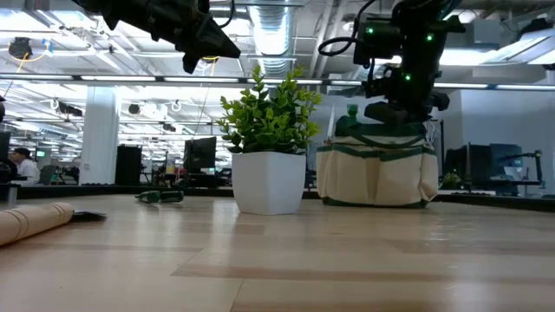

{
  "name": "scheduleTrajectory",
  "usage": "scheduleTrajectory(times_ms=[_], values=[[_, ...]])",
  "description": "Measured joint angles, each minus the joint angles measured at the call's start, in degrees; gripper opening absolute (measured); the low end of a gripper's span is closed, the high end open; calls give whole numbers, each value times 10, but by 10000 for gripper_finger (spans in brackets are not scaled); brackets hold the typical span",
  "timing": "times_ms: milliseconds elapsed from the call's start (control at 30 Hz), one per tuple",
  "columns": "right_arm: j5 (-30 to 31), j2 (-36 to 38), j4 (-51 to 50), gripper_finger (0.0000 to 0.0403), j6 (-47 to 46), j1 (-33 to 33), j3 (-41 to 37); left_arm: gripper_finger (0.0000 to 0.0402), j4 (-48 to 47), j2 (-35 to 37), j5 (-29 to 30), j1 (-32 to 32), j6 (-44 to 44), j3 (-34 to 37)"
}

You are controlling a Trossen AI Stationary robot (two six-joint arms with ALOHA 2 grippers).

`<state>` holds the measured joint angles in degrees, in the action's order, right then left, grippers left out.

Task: Pick & Place Garden tools in Gardening bag
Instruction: Put the bottom green fruit pruner into the brown gardening bag, then adjust the brown gardening bag

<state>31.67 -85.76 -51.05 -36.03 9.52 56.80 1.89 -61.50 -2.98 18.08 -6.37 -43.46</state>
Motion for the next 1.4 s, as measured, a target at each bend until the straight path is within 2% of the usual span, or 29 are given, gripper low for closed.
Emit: scheduleTrajectory(times_ms=[333,500,633,800,900,1100,1200,1400], values=[[-6,0,-53,184,18,-13,26,1,0,0,0,0,0,0],[-3,0,-78,216,67,-13,80,1,0,0,0,0,-1,0],[-1,0,-90,208,105,-12,131,1,0,0,0,0,-1,0],[-1,0,-136,177,127,-12,199,1,-1,0,0,0,-1,0],[-33,0,-156,158,127,-17,226,1,-2,0,0,0,-1,0],[-150,0,-155,128,127,-56,229,1,-4,0,0,0,-1,0],[-169,-1,-143,118,126,-89,213,1,-6,0,0,0,0,1],[-169,0,-143,103,81,-161,211,1,-9,0,0,0,0,2]])
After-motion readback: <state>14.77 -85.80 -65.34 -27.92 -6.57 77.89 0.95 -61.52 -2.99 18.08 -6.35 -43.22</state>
